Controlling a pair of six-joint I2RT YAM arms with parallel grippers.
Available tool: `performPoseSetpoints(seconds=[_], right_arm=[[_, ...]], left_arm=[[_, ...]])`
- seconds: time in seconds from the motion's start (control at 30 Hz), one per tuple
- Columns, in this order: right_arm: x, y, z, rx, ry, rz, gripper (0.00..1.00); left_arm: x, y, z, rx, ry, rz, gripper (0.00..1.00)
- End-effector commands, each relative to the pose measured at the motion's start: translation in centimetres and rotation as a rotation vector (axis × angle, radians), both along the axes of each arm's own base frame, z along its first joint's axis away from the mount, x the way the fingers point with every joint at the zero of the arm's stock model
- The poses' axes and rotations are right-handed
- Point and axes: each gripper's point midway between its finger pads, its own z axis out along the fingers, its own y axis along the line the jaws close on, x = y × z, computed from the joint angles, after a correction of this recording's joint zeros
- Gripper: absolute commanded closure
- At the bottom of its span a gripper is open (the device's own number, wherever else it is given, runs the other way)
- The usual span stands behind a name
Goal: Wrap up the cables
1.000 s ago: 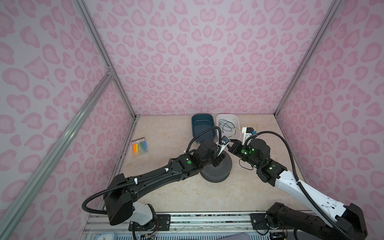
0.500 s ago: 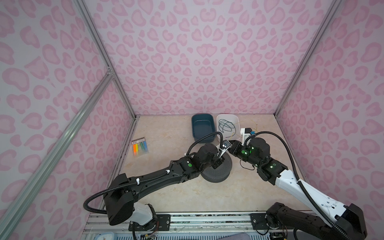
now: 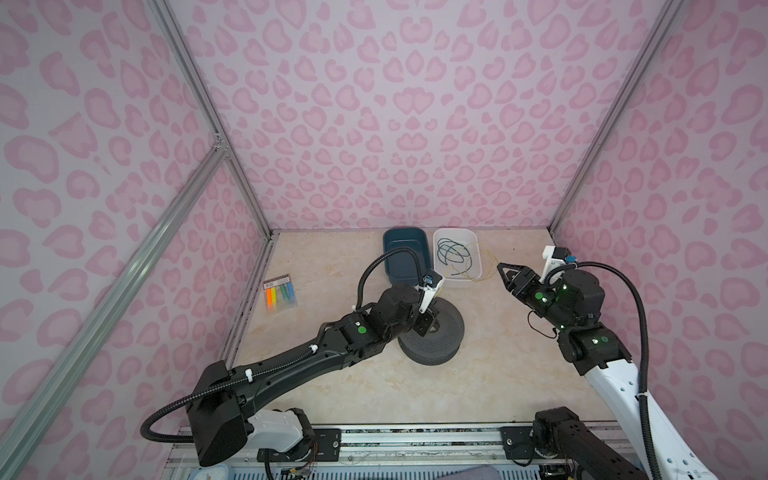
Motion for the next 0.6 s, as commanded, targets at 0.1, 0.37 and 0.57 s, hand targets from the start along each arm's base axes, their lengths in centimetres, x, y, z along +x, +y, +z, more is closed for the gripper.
performPoseSetpoints(seconds=[0.1,0.37,0.57], right_arm=[[1.6,-2.8,-7.5,-0.006,0.165,-0.039,0.5],[2.7,-2.8,-12.5,0.043,0.234,-0.014,0.44],[4.3,-1.7,-13.0,0.112,0.219,0.047,0.43]], left_arm=[[-1.8,0.7,2.0,-0.091,0.028,-0.04,0.96],[-3.5,1.6,3.1,-0.142,0.049,-0.074,0.96],[-4.2,1.9,3.6,-0.162,0.056,-0.098,0.96]])
